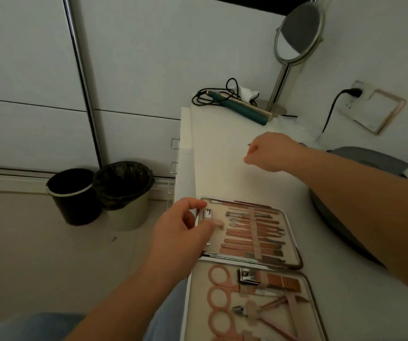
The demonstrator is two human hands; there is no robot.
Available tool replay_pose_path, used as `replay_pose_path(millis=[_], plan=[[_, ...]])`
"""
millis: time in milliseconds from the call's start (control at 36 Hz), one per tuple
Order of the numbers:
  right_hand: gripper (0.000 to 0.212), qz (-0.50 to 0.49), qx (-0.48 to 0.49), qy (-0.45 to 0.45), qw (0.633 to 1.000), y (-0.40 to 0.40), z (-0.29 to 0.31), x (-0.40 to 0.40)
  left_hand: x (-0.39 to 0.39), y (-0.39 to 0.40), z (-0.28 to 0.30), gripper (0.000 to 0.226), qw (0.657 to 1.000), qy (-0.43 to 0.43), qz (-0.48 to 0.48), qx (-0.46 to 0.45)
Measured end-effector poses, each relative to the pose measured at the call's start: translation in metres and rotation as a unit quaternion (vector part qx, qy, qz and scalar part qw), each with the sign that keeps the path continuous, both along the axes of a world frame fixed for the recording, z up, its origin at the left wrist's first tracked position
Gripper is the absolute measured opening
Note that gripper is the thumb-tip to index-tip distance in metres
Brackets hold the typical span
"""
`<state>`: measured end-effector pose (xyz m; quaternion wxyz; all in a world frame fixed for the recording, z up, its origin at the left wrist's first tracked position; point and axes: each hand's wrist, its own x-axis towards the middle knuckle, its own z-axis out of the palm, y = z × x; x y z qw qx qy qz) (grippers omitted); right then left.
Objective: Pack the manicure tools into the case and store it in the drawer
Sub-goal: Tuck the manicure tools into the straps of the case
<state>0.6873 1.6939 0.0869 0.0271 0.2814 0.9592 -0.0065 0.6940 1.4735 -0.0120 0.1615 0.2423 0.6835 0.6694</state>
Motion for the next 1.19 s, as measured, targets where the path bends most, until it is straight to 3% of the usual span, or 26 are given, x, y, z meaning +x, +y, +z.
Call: replay_pose_path(millis=[111,194,333,667,722,861,917,1000,1083,1194], plan=[[0.026,-0.032,0.070,-0.040,0.996,0.024,0.002,-0.016,-0.004,0.005,-0.004,0.018,0.999,0.030,0.006,-0.012],[0.034,-0.057,0.099,-0.062,0.992,0.037,-0.002,-0.027,-0.006,0.005,-0.008,0.017,0.999,0.032,-0.002,-0.024],[0.035,-0.080,0.105,-0.103,0.986,0.051,-0.014,-0.042,-0.007,0.003,-0.011,0.018,1.000,0.022,-0.017,-0.013],[0.030,-0.069,0.116,-0.064,0.989,0.057,-0.022,-0.039,-0.012,0.000,-0.015,0.029,0.998,0.043,-0.040,-0.021],[0.018,-0.068,0.106,-0.029,0.992,0.050,-0.019,-0.038,-0.013,-0.001,-0.012,0.028,0.997,0.046,-0.054,-0.031],[0.016,-0.040,-0.023,0.122,0.991,0.017,-0.013,-0.028,-0.016,-0.003,-0.005,0.017,0.995,0.048,-0.075,-0.034],[0.019,-0.027,-0.122,0.193,0.973,-0.004,-0.010,-0.016,-0.017,-0.004,-0.003,0.016,0.994,0.043,-0.089,-0.037],[0.005,-0.006,-0.242,0.283,0.928,-0.034,-0.015,0.012,-0.019,-0.005,0.000,0.017,0.994,0.032,-0.100,-0.028],[0.005,0.025,-0.310,0.316,0.896,-0.059,-0.022,0.045,-0.018,-0.006,0.002,0.017,0.993,0.036,-0.111,-0.024],[0.010,0.018,-0.320,0.308,0.896,-0.070,-0.030,0.071,-0.018,-0.007,0.003,0.016,0.993,0.043,-0.111,-0.026]])
